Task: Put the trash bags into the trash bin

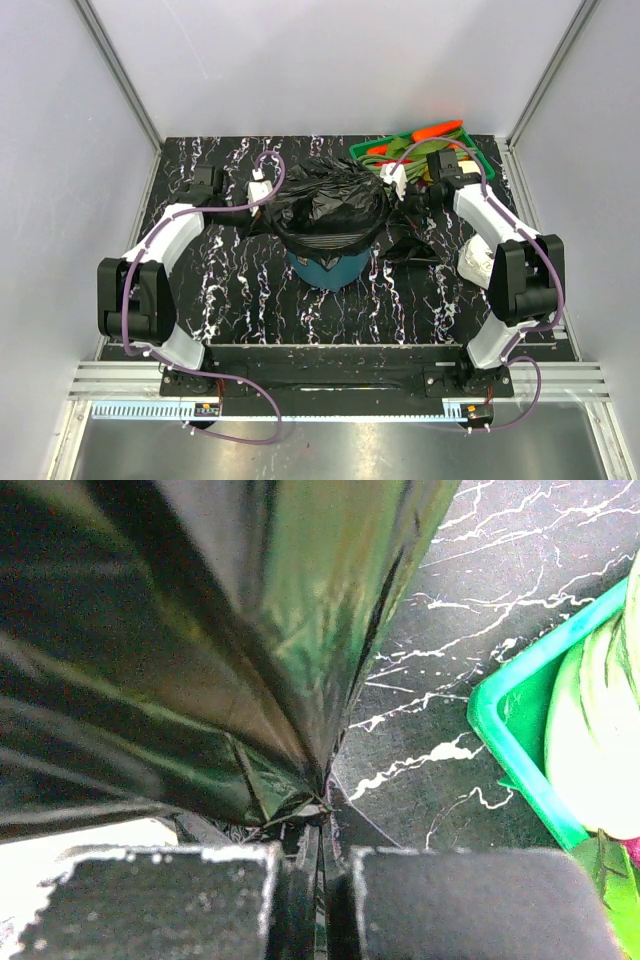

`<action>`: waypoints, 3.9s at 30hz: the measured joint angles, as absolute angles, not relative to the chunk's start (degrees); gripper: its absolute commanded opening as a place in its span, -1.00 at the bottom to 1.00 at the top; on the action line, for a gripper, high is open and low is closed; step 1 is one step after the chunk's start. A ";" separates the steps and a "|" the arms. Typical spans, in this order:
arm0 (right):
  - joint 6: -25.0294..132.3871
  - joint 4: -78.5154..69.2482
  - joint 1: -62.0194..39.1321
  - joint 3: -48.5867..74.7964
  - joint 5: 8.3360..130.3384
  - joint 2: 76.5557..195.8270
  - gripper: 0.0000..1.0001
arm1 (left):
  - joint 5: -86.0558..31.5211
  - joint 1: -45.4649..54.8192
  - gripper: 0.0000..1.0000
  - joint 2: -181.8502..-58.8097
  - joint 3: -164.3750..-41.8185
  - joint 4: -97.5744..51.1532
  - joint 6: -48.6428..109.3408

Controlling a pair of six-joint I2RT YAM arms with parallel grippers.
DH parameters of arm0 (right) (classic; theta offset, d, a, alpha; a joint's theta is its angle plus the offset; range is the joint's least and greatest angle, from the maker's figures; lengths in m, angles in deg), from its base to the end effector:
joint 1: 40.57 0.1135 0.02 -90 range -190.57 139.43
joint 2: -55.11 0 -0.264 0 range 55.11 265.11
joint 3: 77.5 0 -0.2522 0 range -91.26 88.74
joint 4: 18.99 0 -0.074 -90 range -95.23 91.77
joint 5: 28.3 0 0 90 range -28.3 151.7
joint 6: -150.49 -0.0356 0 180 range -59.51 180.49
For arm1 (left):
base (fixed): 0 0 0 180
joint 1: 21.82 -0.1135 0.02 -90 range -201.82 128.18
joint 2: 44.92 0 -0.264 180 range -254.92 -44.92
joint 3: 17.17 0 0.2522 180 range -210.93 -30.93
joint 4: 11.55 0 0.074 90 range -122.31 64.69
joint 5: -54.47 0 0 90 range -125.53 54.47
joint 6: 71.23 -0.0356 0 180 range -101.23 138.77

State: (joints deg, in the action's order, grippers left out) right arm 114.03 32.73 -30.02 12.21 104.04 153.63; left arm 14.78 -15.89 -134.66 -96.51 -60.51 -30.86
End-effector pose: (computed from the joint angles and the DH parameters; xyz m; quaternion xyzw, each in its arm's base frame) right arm 0.3485 0.0893 0.2517 -0.5572 0.7137 0.2360 0.3527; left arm 0.3116 -0.0599 0.2487 0.5062 0.7200 -0.2915 0.3746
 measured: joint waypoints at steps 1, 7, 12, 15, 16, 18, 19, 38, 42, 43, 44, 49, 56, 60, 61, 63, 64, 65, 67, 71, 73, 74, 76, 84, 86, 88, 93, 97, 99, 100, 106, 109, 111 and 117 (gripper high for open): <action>113.94 32.18 -30.05 12.56 104.35 153.59 -1.00 | 14.97 -15.87 -1.00 -134.66 -96.27 -60.12 -30.75; 112.94 29.80 -30.16 14.55 104.33 152.67 -1.00 | 15.85 -15.87 -1.00 -133.81 -94.00 -56.69 -29.76; 111.80 29.23 -30.18 14.41 103.43 152.63 -0.83 | 15.85 -15.89 -0.78 -133.52 -93.43 -55.12 -29.13; 111.08 29.32 -30.16 14.33 102.06 152.21 -0.35 | 15.54 -15.89 -0.25 -133.52 -93.58 -55.14 -28.76; 110.95 29.27 -30.20 14.28 101.25 151.93 -0.21 | 15.12 -16.00 -0.08 -133.52 -93.80 -55.20 -28.56; 110.75 29.64 -30.22 14.28 99.34 151.38 -0.02 | 14.21 -16.28 0.28 -133.35 -93.91 -55.14 -28.28; 110.78 29.80 -30.24 14.28 98.36 151.10 0.03 | 13.90 -16.37 0.52 -133.17 -93.89 -55.14 -28.21; 112.11 35.59 -30.24 12.75 88.85 142.90 0.89 | 12.15 -22.93 0.98 -120.71 -94.91 -63.99 -25.11; 112.72 38.47 -30.24 12.78 87.02 139.93 0.91 | 14.78 -24.96 0.98 -120.30 -98.65 -67.68 -25.31; 112.74 39.52 -30.24 12.78 87.08 138.96 0.91 | 15.72 -25.40 0.98 -120.28 -99.55 -68.41 -25.35; 112.68 40.33 -30.24 12.78 87.28 138.16 0.91 | 16.59 -25.64 0.98 -120.23 -100.18 -69.02 -25.65; 110.95 45.71 -29.50 12.78 88.77 133.09 0.83 | 18.93 -25.85 0.98 -120.04 -101.01 -73.04 -28.43; 104.42 48.46 -22.64 17.76 94.30 123.75 0.77 | 21.75 -26.01 0.98 -119.75 -101.43 -62.85 -12.10; 99.96 47.63 -18.05 23.55 97.03 119.53 0.77 | 18.60 -24.22 0.98 -121.57 -103.59 -42.02 8.57; 99.23 47.63 -17.30 24.88 97.88 118.92 0.77 | 18.32 -23.71 0.98 -121.89 -103.92 -40.65 9.71; 98.71 47.76 -16.71 26.33 99.37 118.59 0.75 | 16.09 -22.49 0.98 -124.52 -105.73 -31.69 18.15; 98.51 47.74 -16.36 26.92 100.15 118.62 0.75 | 14.67 -21.64 0.98 -126.44 -107.13 -27.49 22.41; 98.30 47.68 -15.80 27.33 100.61 118.77 0.74 | 13.66 -21.05 0.98 -128.21 -108.40 -24.93 25.18; 98.03 47.50 -13.89 27.79 101.86 119.62 0.73 | 11.50 -19.54 0.98 -133.13 -112.71 -21.70 30.36; 97.38 45.34 -9.74 27.94 103.21 122.90 0.69 | 7.21 -16.00 0.98 -139.75 -117.64 -21.08 32.24; 97.07 44.51 -7.82 27.81 103.17 124.89 0.69 | 5.81 -14.05 0.98 -141.98 -119.20 -22.31 31.85; 96.96 44.18 -6.64 27.51 103.06 126.13 0.68 | 5.66 -13.31 0.98 -143.12 -120.40 -23.10 31.68; 96.74 43.87 -4.39 26.59 102.78 128.30 0.67 | 5.51 -11.78 0.98 -146.53 -125.16 -25.11 31.02; 95.61 42.06 0.09 23.51 98.78 131.05 0.65 | 5.64 -8.13 0.98 -155.22 -135.92 -34.02 27.11; 95.06 41.36 0.16 23.46 96.70 131.05 0.64 | 6.10 -7.52 0.97 -156.12 -135.92 -36.01 26.34; 94.84 40.77 0.16 23.46 95.06 130.99 0.64 | 6.71 -6.90 0.96 -156.75 -135.72 -37.17 25.84; 94.64 40.53 0.20 23.44 89.88 130.20 0.59 | 8.31 -6.88 0.93 -156.16 -134.43 -35.99 24.40; 94.10 39.76 0.20 23.46 85.84 129.74 0.56 | 9.18 -7.15 0.91 -152.60 -129.21 -36.56 22.50; 93.57 39.37 0.14 23.46 84.33 129.70 0.54 | 9.40 -6.95 0.89 -151.12 -126.08 -37.50 21.62; 93.38 39.20 0.09 23.49 83.52 129.65 0.54 | 9.40 -6.93 0.89 -150.39 -125.21 -36.63 21.18; 92.02 38.85 -1.09 23.81 81.62 128.71 0.51 | 9.51 -6.93 0.83 -145.83 -120.18 -36.49 20.53; 91.43 38.76 -2.31 24.56 81.64 127.97 0.50 | 9.33 -6.90 0.83 -144.69 -118.89 -36.65 20.66; 91.26 38.74 -3.40 24.95 81.68 127.80 0.50 | 8.92 -6.90 0.82 -143.75 -117.93 -36.89 20.79; 91.48 38.32 -7.86 25.06 82.17 127.97 0.47 | 5.16 -6.47 0.79 -139.18 -113.97 -38.09 22.17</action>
State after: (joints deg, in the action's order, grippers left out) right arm 91.48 38.32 -7.86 25.06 82.17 127.97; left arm 5.16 -6.47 -139.18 -113.97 -38.09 22.17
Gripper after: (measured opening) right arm 0.743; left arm 0.899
